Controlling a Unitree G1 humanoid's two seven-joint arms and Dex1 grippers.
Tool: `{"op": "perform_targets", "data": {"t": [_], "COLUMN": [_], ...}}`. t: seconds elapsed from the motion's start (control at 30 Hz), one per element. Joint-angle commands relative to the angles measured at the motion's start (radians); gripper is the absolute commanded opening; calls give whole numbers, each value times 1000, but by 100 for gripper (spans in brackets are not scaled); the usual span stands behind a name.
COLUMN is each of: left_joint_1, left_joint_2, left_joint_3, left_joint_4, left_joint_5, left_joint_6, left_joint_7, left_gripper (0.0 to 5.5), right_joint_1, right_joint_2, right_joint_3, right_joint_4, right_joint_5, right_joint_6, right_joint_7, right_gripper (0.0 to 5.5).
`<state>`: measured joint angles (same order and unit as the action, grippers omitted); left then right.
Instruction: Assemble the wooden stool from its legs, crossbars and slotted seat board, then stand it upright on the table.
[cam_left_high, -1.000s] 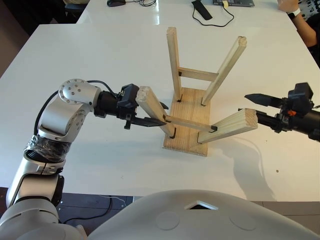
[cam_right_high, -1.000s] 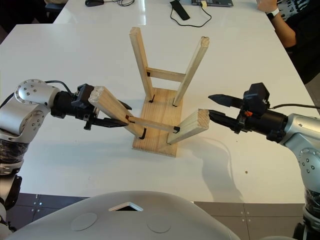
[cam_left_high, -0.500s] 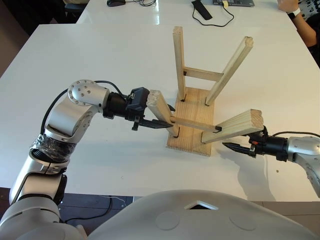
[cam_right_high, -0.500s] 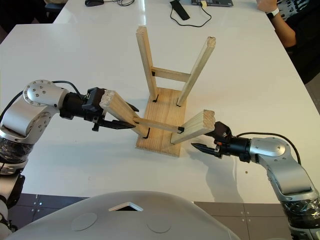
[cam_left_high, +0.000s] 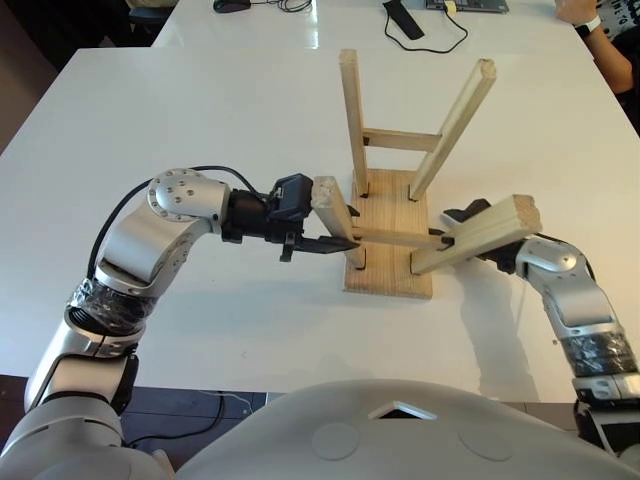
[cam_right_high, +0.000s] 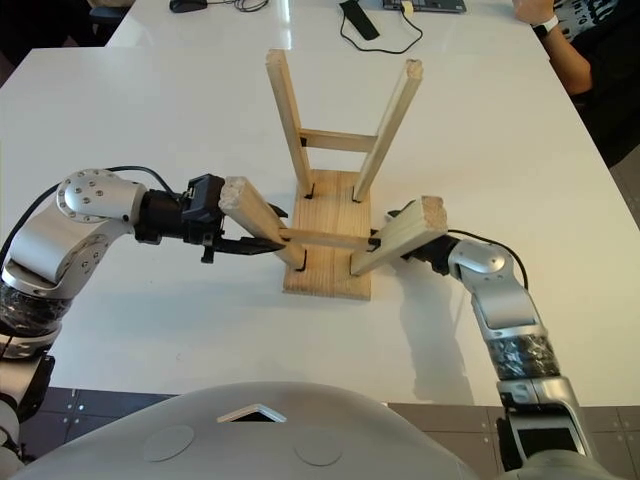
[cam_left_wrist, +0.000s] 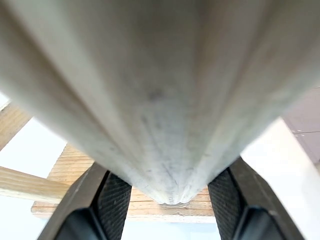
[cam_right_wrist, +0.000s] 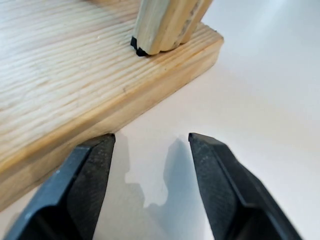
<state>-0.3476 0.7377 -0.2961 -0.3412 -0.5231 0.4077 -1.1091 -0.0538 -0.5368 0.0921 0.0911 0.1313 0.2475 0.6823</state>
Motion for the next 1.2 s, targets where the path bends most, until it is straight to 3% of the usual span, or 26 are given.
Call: {"op": "perform_targets", "data": {"t": [0.03, 0.17, 0.33, 0.53, 0.7, 0.8, 1.07, 1.2], "left_joint_1": [20, 10, 33, 39, 35, 23, -19, -33], "left_joint_2": [3, -9, -34, -81, -86, -88, -81, -74], "left_joint_3": [-79, -89, -95, -61, -62, -71, -97, -105], "left_joint_4": [71, 87, 87, 91, 87, 96, 114, 121], "left_joint_5": [139, 151, 172, 144, 146, 152, 159, 165], "left_joint_6": [54, 56, 65, 132, 154, 152, 151, 151], "left_joint_7": [52, 89, 156, 272, 307, 312, 280, 262], "left_gripper": [203, 203, 203, 203, 203, 203, 203, 203], "right_joint_1": [-64, -47, -99, -197, -289, -310, -6, 120], "right_joint_2": [51, -5, 28, 71, 182, 243, 267, 285], "right_joint_3": [-20, -103, -303, -364, -190, -86, 197, 270], "right_joint_4": [54, 7, -278, -620, -967, -1006, -690, -519], "right_joint_5": [-6, -63, -48, 2, 192, 216, 59, 15], "right_joint_6": [-36, -77, -4, 121, 312, 396, 333, 289], "right_joint_7": [-46, -146, -362, -479, -517, -560, -565, -550], "right_gripper": [270, 270, 270, 270, 270, 270, 270, 270]}}
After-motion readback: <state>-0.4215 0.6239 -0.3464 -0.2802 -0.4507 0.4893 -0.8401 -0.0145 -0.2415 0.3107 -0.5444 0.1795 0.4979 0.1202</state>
